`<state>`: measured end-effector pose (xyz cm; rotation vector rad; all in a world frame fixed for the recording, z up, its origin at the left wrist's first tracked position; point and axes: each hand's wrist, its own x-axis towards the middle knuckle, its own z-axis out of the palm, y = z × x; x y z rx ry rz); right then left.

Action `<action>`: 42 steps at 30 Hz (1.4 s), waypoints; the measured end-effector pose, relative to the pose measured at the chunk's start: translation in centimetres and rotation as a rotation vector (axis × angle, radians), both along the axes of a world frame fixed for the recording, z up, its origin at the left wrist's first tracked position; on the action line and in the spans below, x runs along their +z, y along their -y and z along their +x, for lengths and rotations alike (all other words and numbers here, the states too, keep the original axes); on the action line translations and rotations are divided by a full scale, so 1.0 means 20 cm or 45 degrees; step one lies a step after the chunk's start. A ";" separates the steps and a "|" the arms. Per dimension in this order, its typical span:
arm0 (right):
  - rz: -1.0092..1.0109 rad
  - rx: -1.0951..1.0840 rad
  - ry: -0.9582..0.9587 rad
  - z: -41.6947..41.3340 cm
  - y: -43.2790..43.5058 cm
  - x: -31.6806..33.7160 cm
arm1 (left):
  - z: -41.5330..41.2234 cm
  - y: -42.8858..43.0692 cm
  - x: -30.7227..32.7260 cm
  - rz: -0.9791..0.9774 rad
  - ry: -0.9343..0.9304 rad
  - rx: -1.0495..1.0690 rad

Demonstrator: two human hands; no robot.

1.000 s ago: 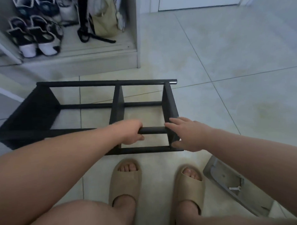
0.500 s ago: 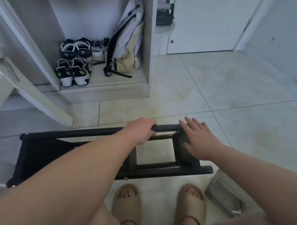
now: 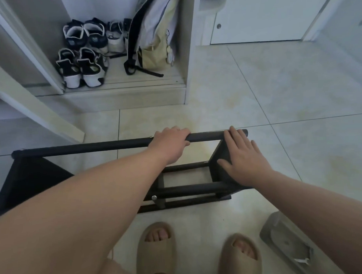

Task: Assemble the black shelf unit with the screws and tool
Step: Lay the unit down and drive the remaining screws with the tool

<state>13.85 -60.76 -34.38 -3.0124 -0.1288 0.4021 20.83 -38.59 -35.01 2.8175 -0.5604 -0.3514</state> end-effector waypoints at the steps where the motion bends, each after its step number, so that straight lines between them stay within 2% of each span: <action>1: 0.004 -0.020 0.002 0.02 -0.01 -0.02 | 0.03 0.00 -0.02 -0.005 0.020 -0.003; 10: 0.108 -0.147 0.004 0.10 0.02 -0.11 | 0.14 0.06 -0.12 -0.078 0.191 0.004; 15: 0.099 -0.097 -0.082 0.00 0.09 -0.07 | 0.09 0.11 -0.08 0.053 0.162 0.100; 18: 0.049 -0.078 -0.107 -0.10 0.21 -0.02 | 0.00 0.19 -0.04 0.171 0.183 0.052; 26: -0.108 -0.243 -0.213 -0.46 0.60 0.08 | -0.31 0.58 0.10 0.127 0.122 -0.439; 30: -0.154 -0.333 -0.383 -0.64 0.82 0.05 | -0.47 0.80 0.07 0.084 0.199 -0.754; 33: -0.142 -0.398 -0.618 -0.74 0.97 -0.06 | -0.57 0.94 0.00 0.061 0.214 -0.972; 37: -0.222 -0.385 -0.870 -0.83 1.11 -0.26 | -0.68 1.09 -0.18 0.095 0.062 -1.148; 42: -0.135 -0.378 -0.934 -0.83 1.18 -0.54 | -0.76 1.17 -0.50 0.255 -0.094 -1.263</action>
